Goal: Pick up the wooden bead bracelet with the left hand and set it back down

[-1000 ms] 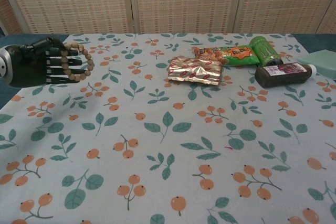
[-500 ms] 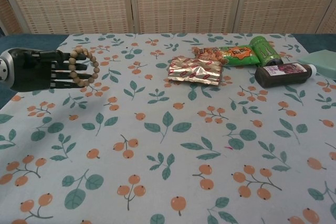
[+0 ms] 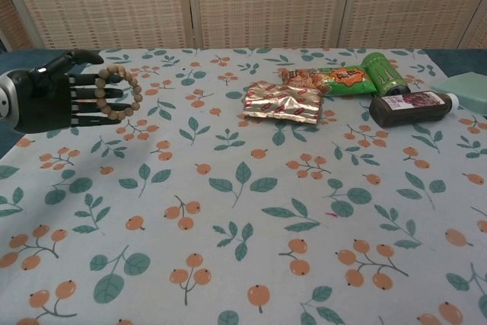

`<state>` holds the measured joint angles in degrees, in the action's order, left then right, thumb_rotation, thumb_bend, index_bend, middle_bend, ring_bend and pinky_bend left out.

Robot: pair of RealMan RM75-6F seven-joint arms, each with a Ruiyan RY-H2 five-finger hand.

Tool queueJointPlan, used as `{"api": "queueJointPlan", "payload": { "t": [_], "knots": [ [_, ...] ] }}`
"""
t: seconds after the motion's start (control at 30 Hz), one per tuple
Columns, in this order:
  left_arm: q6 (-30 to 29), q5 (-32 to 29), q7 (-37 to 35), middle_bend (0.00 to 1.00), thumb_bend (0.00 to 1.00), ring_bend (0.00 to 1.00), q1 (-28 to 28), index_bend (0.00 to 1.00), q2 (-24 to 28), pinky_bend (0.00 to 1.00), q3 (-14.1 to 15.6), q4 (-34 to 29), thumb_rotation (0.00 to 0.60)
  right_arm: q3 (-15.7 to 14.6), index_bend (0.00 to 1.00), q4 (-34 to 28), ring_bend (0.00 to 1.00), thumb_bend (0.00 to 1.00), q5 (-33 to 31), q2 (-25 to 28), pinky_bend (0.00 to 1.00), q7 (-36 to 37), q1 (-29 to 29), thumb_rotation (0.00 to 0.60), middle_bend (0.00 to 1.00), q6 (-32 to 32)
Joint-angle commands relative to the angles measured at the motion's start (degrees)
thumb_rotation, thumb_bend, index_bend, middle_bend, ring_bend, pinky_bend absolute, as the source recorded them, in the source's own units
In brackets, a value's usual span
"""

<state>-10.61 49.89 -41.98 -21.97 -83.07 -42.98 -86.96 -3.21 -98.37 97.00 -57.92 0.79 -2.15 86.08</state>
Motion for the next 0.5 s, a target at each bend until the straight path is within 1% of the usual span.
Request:
{"api": "queueJointPlan", "payload": {
  "t": [0.03, 0.1, 0.2, 0.3, 0.5],
  "knots": [
    [-0.03, -0.22, -0.14, 0.54, 0.47, 0.17, -0.45, 0.53, 0.38, 0.00, 0.63, -0.04, 0.352, 0.00, 0.00, 0.00, 0.00, 0.32, 0.01, 0.01, 0.00, -0.02, 0.00, 0.309, 0.00, 0.00],
    [-0.14, -0.57, -0.32, 0.55, 0.49, 0.18, -0.85, 0.56, 0.71, 0.00, 1.14, -0.13, 0.360, 0.00, 0.00, -0.01, 0.00, 0.32, 0.01, 0.03, 0.00, -0.01, 0.01, 0.310, 0.00, 0.01],
    [-0.48, -0.91, -0.45, 0.55, 0.52, 0.18, -1.31, 0.59, 1.13, 0.00, 1.86, -0.29, 0.395, 0.03, 0.00, 0.01, 0.00, 0.32, -0.06, 0.05, 0.00, 0.04, 0.00, 0.309, 0.00, 0.00],
    [-1.01, -1.09, -0.62, 0.55, 0.53, 0.18, -1.60, 0.60, 1.33, 0.00, 2.39, -0.41, 0.401, 0.09, 0.00, 0.00, 0.00, 0.32, -0.08, 0.10, 0.00, 0.15, 0.05, 0.310, 0.00, 0.16],
    [-1.41, -1.00, -0.94, 0.55, 0.64, 0.18, -1.96, 0.59, 1.74, 0.00, 3.19, -0.67, 0.399, 0.05, 0.00, 0.00, 0.00, 0.32, 0.09, 0.15, 0.00, 0.23, 0.13, 0.310, 0.00, 0.34]
  ]
}}
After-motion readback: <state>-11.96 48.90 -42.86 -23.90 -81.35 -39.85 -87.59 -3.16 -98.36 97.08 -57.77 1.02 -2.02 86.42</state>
